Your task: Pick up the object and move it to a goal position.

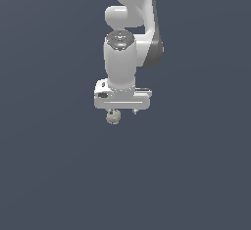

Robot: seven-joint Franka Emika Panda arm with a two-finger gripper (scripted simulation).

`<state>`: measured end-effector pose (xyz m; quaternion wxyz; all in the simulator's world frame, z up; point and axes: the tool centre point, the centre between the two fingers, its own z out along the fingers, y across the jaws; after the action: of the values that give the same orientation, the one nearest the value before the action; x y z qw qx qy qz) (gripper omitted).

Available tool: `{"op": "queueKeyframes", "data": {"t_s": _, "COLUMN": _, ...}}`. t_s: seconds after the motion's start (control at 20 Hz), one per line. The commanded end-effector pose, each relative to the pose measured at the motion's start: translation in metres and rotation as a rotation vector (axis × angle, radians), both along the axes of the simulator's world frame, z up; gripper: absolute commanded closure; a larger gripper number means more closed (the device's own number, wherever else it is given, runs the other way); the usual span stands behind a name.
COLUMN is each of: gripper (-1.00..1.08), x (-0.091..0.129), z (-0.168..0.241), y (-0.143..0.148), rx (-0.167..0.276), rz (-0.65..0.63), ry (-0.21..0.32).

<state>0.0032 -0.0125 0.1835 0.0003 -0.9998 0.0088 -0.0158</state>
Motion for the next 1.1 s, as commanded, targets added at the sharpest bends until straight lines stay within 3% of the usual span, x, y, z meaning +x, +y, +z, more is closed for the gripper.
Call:
{"op": "queueKeyframes", "data": {"t_s": 0.0, "gripper": -0.92, "x": 0.000, "z": 0.000, "y": 0.000, "rx": 0.000, "rz": 0.000, "ry": 0.000}}
{"op": "queueKeyframes", "data": {"t_s": 0.5, "gripper": -0.92, "x": 0.010, "z": 0.022, "y": 0.007, "rx": 0.017, "rz": -0.002, "ry": -0.034}}
{"op": "queueKeyframes", "data": {"t_s": 1.05, "gripper": -0.92, "x": -0.006, "z": -0.008, "y": -0.007, "rx": 0.016, "rz": -0.059, "ry": -0.017}}
